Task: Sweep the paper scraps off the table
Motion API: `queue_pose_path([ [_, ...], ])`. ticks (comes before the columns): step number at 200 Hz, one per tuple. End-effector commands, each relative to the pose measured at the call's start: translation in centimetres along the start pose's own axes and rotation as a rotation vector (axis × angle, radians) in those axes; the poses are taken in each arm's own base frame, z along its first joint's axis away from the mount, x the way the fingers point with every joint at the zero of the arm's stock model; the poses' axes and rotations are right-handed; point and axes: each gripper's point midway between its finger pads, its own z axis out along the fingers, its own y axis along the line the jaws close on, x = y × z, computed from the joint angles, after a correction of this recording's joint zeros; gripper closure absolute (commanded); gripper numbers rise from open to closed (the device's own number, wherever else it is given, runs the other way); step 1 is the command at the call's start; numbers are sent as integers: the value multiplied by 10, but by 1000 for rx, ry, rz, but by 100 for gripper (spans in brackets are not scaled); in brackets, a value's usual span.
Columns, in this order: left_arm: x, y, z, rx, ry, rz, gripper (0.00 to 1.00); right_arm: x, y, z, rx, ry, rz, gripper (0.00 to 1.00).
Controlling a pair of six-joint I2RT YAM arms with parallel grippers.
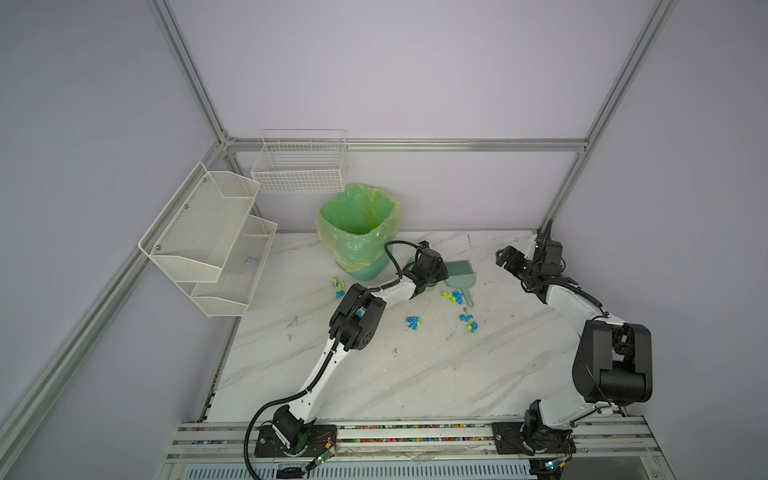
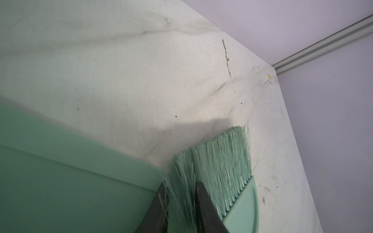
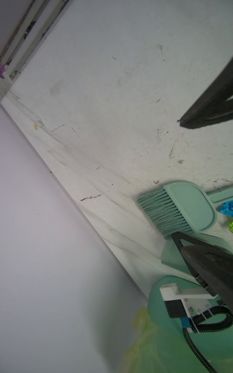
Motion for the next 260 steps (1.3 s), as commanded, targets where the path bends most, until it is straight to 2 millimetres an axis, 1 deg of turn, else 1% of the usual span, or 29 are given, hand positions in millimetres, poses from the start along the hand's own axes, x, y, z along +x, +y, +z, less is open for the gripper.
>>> queue_pose_path([
  [1, -29, -25, -7, 77, -74, -9, 85, 1, -4, -1, 10, 9, 3, 7],
  [10, -32, -29, -9, 90, -82, -10, 90, 1, -3, -2, 8, 8, 3, 7],
  [27, -37, -29, -12, 95, -94, -20, 100, 0, -2, -4, 7, 6, 2, 7],
  [60, -44, -35, -19, 127, -116, -40, 100, -2, 0, -7, 4, 3, 3, 7],
  [72, -48, -37, -22, 156, -128, -86, 100, -3, 2, -8, -2, 1, 6, 7],
  [89, -57, -46, -29, 235, -155, -142, 100, -4, 9, -11, -29, 6, 12, 7],
  [110, -66, -55, -35, 254, -160, -151, 100, -5, 17, -17, -62, 8, 18, 6],
  [127, -74, -62, -41, 249, -163, -137, 100, -7, 18, -21, -67, 3, 18, 6],
  [182, -95, -88, -67, 295, -185, -97, 100, 5, 25, -29, -135, 48, 48, 6],
  [213, -106, -104, -81, 337, -199, -96, 100, 5, 32, -36, -177, 56, 62, 5],
  [233, -111, -110, -88, 346, -210, -89, 100, 9, 36, -41, -208, 68, 69, 5],
  [260, -120, -117, -98, 356, -231, -82, 100, 21, 38, -40, -248, 106, 105, 5],
])
